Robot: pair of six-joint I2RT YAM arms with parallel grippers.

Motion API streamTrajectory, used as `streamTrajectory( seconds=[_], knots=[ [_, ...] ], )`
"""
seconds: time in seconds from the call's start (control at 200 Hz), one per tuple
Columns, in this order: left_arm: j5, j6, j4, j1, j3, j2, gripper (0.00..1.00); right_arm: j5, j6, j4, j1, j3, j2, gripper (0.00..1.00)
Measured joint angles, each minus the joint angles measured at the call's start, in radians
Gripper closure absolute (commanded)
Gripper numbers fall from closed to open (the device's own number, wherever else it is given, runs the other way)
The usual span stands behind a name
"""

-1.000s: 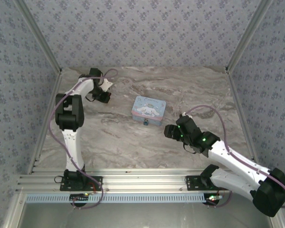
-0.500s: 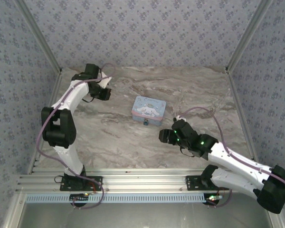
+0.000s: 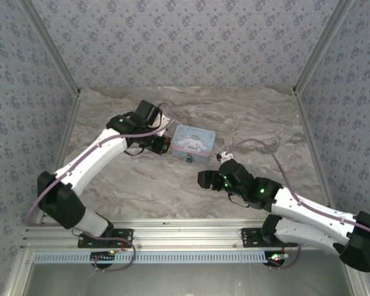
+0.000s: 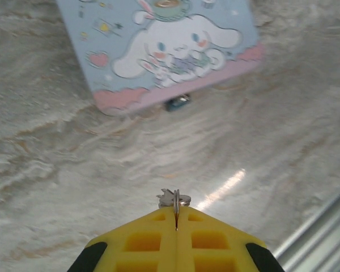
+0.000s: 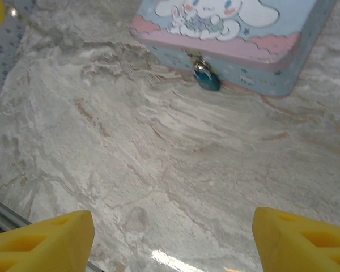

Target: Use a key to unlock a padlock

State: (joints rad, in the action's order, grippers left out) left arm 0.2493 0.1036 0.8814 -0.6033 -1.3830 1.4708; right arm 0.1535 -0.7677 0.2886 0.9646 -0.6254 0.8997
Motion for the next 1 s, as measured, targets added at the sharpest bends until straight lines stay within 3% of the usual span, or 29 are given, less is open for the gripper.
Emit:
streamTrajectory(
  seconds=[0.325, 0.62, 1.004],
  knots=[
    [0.178, 0.085, 0.067, 0.031, 0.018, -0.214, 1.00, -0.095, 0.197, -0.270, -0.033, 0.024, 0.012, 0.57],
    [0.360, 0.153, 0.092, 0.042, 0.017, -0.207, 1.00, -0.164, 0.406, -0.394, 0.013, -0.064, 0.186, 0.45],
    [0.443, 0.254, 0.083, 0.047, 0.053, -0.229, 1.00, -0.089, 0.628, -0.481, 0.101, -0.138, 0.315, 0.45]
  ],
)
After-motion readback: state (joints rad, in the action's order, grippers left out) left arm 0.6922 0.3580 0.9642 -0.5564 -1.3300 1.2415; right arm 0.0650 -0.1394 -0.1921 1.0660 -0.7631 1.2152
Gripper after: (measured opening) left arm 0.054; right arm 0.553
